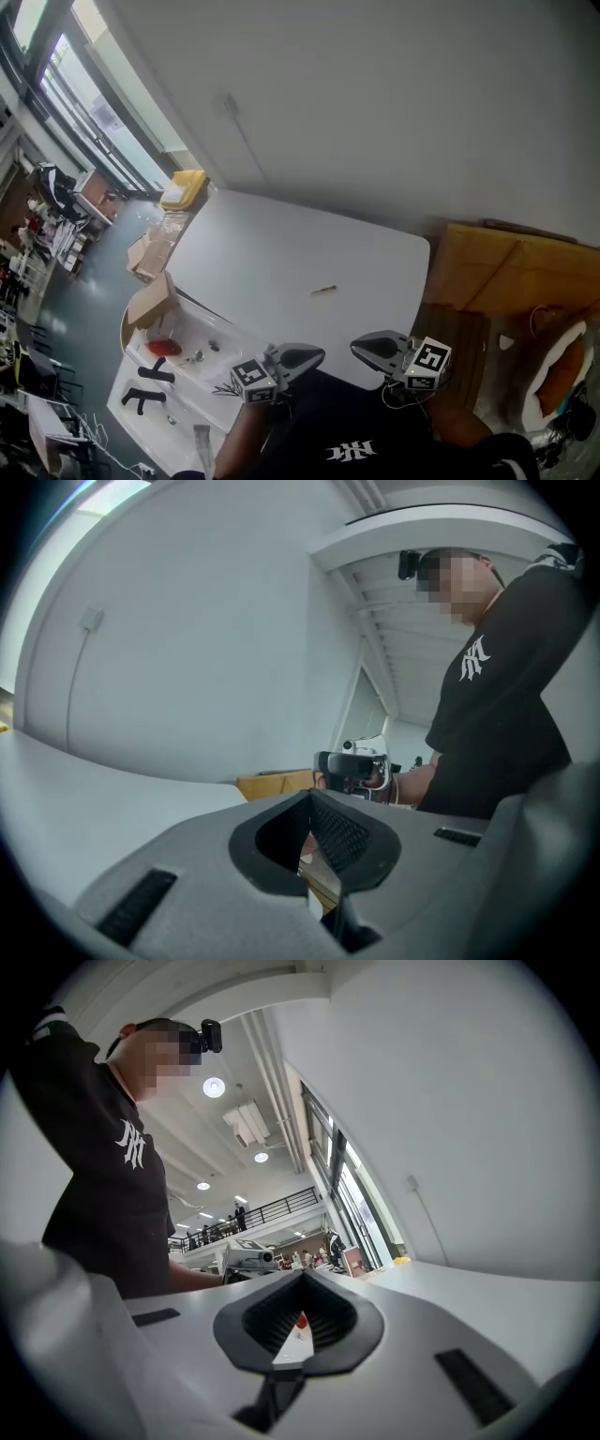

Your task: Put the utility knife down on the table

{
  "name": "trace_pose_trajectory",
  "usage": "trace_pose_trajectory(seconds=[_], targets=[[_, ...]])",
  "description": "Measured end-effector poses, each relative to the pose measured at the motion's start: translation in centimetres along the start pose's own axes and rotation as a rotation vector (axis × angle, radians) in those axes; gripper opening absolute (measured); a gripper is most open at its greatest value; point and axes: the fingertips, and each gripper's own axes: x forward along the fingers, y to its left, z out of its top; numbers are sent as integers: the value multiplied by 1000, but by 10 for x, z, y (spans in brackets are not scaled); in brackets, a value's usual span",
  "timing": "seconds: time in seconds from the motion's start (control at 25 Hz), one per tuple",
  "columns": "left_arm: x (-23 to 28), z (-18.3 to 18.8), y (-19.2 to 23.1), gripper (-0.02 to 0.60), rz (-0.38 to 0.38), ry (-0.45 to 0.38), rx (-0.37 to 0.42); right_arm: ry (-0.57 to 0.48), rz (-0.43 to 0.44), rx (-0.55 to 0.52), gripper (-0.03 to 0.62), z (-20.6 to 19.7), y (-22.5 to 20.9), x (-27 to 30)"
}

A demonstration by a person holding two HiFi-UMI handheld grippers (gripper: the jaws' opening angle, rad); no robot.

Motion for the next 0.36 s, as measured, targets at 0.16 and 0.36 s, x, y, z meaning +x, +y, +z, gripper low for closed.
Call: trace_pose_trajectory(seconds=[0.16, 0.36], targets=[[-15, 8, -10, 5, -13, -13, 34, -16, 12, -1, 3, -3, 16, 5], [-34, 8, -15, 5, -53, -10, 71, -43, -13, 18, 3, -9, 34, 17]])
